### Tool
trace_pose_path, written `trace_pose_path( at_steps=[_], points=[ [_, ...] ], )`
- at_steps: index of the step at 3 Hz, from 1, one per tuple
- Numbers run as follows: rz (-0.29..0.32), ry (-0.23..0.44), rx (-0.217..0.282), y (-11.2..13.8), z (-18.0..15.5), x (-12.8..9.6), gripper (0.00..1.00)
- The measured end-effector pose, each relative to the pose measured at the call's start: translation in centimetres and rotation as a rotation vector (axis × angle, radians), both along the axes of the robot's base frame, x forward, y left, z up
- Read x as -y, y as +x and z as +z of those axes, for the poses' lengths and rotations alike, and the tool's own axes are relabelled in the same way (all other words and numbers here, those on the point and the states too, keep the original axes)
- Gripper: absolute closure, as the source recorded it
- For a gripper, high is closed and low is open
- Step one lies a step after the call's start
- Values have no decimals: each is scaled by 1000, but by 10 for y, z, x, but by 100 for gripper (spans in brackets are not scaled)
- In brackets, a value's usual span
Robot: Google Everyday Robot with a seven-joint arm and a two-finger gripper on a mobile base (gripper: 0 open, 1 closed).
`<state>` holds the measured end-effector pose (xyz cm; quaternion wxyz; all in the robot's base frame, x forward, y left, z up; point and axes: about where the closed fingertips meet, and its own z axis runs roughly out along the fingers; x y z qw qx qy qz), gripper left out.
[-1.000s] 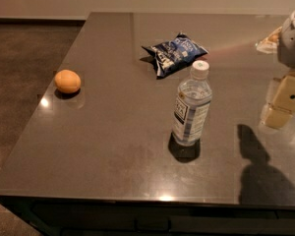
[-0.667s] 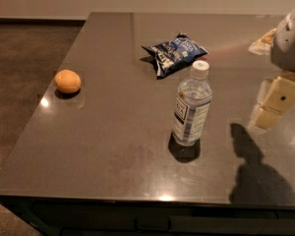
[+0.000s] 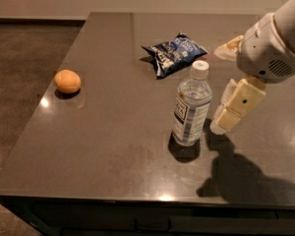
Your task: Pick blue plastic bottle
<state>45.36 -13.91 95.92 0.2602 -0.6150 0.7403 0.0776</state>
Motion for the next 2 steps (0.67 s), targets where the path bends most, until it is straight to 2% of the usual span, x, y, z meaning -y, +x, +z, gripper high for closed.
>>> trace_pose_path(
  at_steps=[1,2],
  points=[
    [56,75,-10,1,-9,-28,0],
    [81,114,-24,1,-16,-41,3]
  ],
)
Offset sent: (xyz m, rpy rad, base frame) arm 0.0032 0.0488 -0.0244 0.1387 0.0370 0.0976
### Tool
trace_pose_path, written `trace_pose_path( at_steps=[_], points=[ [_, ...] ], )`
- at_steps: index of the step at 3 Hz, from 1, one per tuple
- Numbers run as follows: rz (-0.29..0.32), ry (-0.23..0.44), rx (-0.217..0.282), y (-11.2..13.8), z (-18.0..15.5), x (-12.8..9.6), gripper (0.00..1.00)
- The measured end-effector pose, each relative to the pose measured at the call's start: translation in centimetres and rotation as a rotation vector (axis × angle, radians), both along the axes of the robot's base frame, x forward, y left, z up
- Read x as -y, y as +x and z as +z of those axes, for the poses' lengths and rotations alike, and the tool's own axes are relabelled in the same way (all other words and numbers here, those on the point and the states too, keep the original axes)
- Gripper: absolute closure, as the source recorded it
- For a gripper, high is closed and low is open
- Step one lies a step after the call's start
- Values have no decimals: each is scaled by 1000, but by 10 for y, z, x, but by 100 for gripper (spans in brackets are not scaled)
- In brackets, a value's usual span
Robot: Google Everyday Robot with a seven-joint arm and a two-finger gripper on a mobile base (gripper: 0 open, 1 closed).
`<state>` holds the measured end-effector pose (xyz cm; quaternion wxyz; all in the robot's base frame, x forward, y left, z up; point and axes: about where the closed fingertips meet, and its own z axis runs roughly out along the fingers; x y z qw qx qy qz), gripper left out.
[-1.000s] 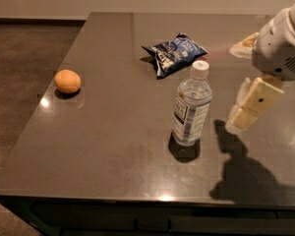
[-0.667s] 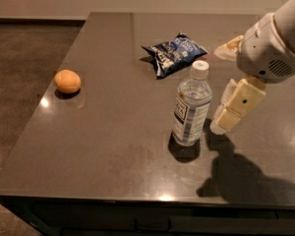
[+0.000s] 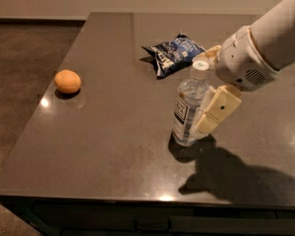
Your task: Pick blue plastic bottle
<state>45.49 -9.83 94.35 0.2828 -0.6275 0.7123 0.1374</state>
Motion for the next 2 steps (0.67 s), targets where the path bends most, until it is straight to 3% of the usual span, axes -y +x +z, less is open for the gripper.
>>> trace_pose_path(
  at_steps=[1,2],
  points=[
    [11,31,-15,2,-3,-5,33],
    [16,48,-18,4,-1,-6,56]
  ],
)
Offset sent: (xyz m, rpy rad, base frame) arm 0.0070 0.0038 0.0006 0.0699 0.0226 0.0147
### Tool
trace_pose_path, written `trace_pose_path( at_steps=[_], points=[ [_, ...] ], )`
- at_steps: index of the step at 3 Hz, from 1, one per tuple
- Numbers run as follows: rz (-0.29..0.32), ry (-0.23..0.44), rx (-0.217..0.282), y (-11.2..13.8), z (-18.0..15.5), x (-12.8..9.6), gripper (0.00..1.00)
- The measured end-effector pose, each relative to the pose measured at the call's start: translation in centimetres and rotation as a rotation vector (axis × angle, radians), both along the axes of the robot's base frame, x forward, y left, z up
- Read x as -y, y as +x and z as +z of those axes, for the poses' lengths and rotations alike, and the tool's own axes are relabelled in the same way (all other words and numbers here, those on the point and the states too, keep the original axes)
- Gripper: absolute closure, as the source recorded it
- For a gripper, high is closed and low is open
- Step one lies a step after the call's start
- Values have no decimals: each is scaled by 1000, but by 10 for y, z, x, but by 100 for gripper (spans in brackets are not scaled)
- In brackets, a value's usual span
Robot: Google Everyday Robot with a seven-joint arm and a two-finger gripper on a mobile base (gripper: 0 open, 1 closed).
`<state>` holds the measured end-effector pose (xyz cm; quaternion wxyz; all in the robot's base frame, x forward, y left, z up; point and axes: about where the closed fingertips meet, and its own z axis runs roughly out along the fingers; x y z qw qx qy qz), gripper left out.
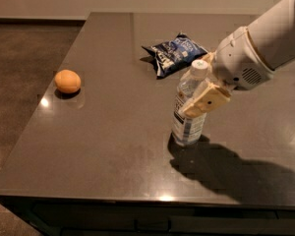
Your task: Pick blue plastic bottle
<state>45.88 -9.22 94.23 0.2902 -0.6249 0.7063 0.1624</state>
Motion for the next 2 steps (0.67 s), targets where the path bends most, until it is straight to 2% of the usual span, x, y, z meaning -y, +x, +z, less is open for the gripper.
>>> trace_pose_path(
  at_steps=[1,2],
  points=[
    [6,35,1,4,19,3,88],
    [10,66,19,6,46,10,100]
  ],
)
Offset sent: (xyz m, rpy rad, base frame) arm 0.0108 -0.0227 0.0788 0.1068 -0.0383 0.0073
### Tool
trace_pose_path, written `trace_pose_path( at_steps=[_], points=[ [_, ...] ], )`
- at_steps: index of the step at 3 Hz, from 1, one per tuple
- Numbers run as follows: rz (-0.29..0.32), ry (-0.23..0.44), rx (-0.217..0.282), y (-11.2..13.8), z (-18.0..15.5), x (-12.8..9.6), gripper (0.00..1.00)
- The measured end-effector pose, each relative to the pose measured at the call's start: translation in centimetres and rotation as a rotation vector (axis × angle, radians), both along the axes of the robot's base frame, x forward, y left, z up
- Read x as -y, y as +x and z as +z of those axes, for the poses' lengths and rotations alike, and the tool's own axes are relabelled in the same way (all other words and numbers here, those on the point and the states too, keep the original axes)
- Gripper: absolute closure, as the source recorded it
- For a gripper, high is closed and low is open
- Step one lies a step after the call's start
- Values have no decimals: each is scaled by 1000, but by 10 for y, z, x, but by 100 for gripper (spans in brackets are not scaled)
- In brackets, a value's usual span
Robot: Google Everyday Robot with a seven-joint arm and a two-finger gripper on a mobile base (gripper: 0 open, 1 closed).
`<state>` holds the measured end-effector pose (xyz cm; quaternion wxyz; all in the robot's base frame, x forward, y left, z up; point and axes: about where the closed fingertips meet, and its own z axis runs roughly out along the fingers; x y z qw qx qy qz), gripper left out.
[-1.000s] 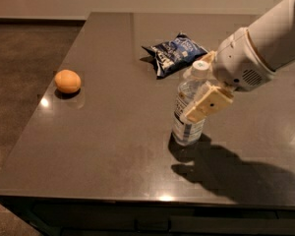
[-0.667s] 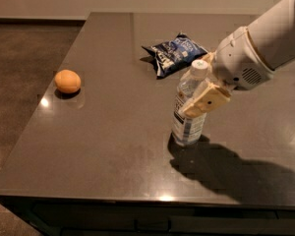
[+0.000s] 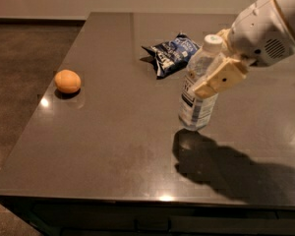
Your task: Pick blue plastic bottle
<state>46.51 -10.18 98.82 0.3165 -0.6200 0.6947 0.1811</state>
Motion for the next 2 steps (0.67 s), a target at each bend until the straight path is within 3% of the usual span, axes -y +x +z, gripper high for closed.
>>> trace_pose_path(
  at_steps=[1,2],
  points=[
    [39,43,49,2,58,10,100],
    [39,43,49,2,58,10,100]
  ],
)
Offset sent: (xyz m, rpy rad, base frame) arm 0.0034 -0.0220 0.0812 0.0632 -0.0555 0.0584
